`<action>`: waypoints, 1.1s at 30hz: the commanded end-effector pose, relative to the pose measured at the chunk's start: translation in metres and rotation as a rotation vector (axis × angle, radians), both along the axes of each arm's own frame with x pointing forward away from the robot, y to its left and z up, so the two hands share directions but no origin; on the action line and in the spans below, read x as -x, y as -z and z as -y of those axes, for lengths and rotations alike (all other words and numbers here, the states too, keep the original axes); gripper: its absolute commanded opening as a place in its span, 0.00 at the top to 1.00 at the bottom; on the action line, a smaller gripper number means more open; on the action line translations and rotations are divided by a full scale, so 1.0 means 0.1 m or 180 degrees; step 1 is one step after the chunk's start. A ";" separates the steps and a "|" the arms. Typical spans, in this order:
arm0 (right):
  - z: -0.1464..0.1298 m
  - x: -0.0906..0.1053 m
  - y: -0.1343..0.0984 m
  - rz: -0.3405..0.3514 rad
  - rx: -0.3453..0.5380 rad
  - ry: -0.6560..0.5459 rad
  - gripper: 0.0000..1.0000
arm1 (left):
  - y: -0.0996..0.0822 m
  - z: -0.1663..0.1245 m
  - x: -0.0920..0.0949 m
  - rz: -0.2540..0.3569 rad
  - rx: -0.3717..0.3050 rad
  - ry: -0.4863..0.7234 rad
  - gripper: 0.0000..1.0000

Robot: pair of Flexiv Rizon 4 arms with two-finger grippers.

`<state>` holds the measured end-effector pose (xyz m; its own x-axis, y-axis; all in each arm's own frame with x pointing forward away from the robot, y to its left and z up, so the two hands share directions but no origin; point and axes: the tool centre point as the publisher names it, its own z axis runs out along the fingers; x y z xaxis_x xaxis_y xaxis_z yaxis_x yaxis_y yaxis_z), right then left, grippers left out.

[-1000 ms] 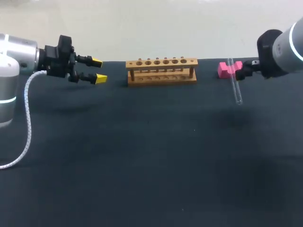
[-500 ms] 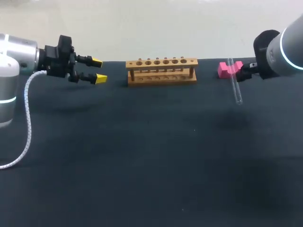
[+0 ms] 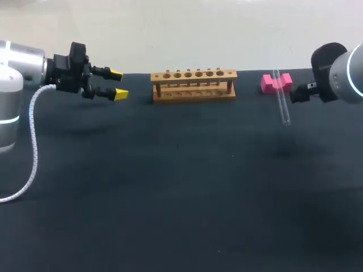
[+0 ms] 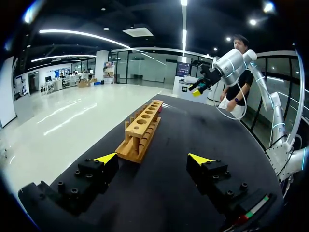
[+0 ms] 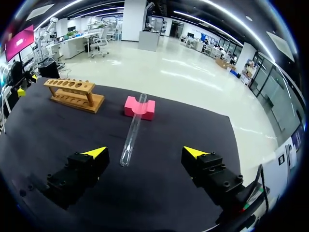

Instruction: Grasp the test tube, adjust it, and insert it.

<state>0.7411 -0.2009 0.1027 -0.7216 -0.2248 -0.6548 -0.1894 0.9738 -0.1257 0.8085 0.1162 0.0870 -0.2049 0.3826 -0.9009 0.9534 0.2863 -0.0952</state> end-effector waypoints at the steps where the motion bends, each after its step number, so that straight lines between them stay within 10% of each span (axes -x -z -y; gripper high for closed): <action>1: 0.00 -0.05 0.07 0.2906 -0.0554 -0.0379 0.00 | 0.01 -0.01 0.00 0.0012 0.0011 0.0005 0.00; 33: -0.13 -0.28 0.11 0.3050 -0.0672 -0.0343 0.00 | 0.01 -0.01 0.00 0.0012 0.0011 0.0005 0.00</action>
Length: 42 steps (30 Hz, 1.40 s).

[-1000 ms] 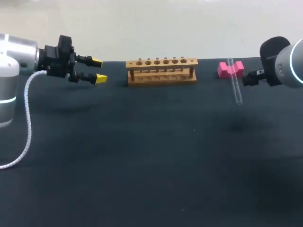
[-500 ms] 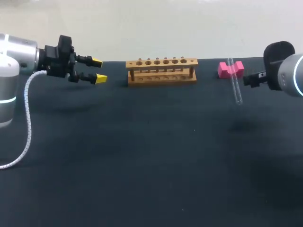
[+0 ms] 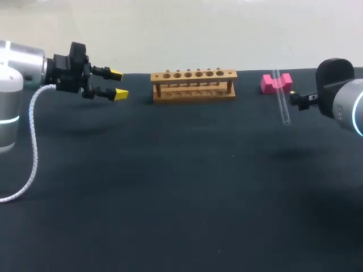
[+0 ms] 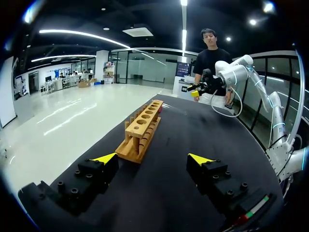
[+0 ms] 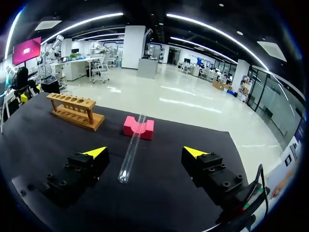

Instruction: Grasp the test tube, adjust it, and insert it.

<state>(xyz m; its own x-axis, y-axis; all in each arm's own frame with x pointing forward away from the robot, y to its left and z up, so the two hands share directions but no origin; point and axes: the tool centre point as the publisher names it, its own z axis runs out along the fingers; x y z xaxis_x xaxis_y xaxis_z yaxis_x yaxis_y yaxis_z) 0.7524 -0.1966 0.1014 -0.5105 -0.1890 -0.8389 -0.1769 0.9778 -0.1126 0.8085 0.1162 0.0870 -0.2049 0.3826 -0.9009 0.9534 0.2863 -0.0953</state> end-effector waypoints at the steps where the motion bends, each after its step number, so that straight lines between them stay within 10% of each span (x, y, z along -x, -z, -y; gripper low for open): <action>1: -0.12 -0.19 0.11 0.2173 -0.0469 -0.0294 0.00 | 0.01 -0.01 0.00 0.0012 0.0011 0.0005 0.00; 42: -0.41 -0.93 0.90 0.1551 -0.1114 -0.0283 0.00 | 0.01 -0.01 0.00 0.0012 0.0011 0.0005 0.00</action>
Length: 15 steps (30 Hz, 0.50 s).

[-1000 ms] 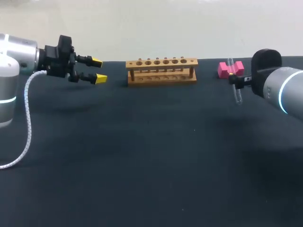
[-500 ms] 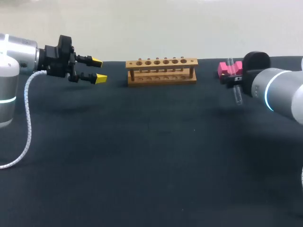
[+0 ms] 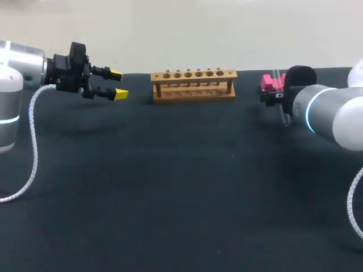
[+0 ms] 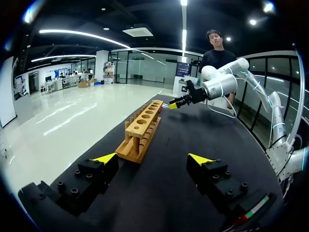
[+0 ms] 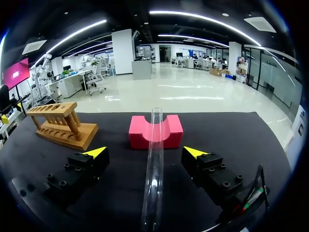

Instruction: Grasp the test tube, adjust it, and insert it.

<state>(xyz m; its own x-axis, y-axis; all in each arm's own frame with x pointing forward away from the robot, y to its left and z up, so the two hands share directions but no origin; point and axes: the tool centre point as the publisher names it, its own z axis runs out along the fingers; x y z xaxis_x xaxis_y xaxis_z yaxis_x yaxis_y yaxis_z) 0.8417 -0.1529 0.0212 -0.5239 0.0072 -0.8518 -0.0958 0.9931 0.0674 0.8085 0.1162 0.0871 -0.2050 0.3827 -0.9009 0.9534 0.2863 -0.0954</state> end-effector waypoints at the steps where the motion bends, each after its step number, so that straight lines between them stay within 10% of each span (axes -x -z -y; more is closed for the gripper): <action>1: 0.04 -0.04 0.12 0.1620 -0.0489 -0.0394 0.00 | 0.01 -0.01 0.00 0.0012 0.0011 0.0005 0.00; 15: 0.15 -0.07 0.23 0.1512 -0.0502 -0.0416 0.07 | 0.01 -0.01 0.00 0.0012 0.0011 0.0005 0.00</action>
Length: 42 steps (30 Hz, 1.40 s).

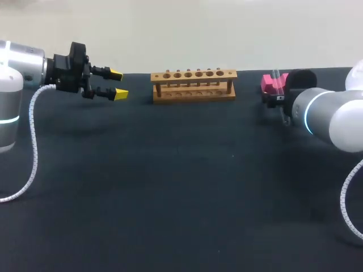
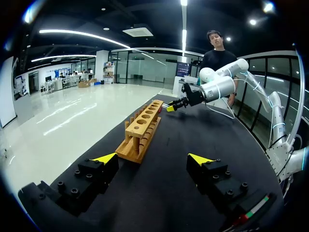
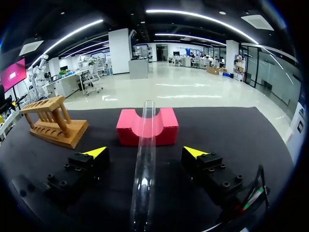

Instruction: Grasp the test tube, adjust it, and insert it.

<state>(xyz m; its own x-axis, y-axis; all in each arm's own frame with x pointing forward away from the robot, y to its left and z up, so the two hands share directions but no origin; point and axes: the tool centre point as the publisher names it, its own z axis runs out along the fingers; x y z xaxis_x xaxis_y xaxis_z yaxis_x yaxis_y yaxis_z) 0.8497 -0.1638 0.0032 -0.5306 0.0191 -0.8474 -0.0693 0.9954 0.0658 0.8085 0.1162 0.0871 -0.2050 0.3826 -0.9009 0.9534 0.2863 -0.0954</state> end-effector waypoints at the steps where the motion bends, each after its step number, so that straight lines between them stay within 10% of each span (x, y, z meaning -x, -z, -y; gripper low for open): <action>1: 0.04 0.01 0.05 0.1536 -0.0497 -0.0506 0.11 | 0.01 -0.01 0.00 0.0012 0.0011 0.0005 0.00; 9: 0.03 0.00 0.11 0.1491 -0.0508 -0.0534 0.50 | 0.01 -0.01 0.00 0.0012 0.0011 0.0005 0.00; 23: 0.01 -0.03 0.13 0.1444 -0.0504 -0.0580 0.58 | 0.01 -0.01 0.00 0.0012 0.0011 0.0005 0.00; 32: -0.01 -0.01 0.10 0.1447 -0.0481 -0.0550 0.99 | 0.01 -0.01 0.00 0.0012 0.0011 0.0005 0.00; 42: -0.01 0.07 -0.02 0.1469 -0.0471 -0.0431 1.00 | 0.01 -0.01 0.00 0.0012 0.0011 0.0005 0.00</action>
<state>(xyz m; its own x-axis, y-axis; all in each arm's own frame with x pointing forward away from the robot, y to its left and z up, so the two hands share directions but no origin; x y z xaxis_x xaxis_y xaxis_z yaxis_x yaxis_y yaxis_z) 0.8507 -0.1581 0.0020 -0.5181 0.0343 -0.8546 -0.0484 0.9964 0.0693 0.8085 0.1162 0.0871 -0.2050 0.3826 -0.9009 0.9534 0.2862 -0.0954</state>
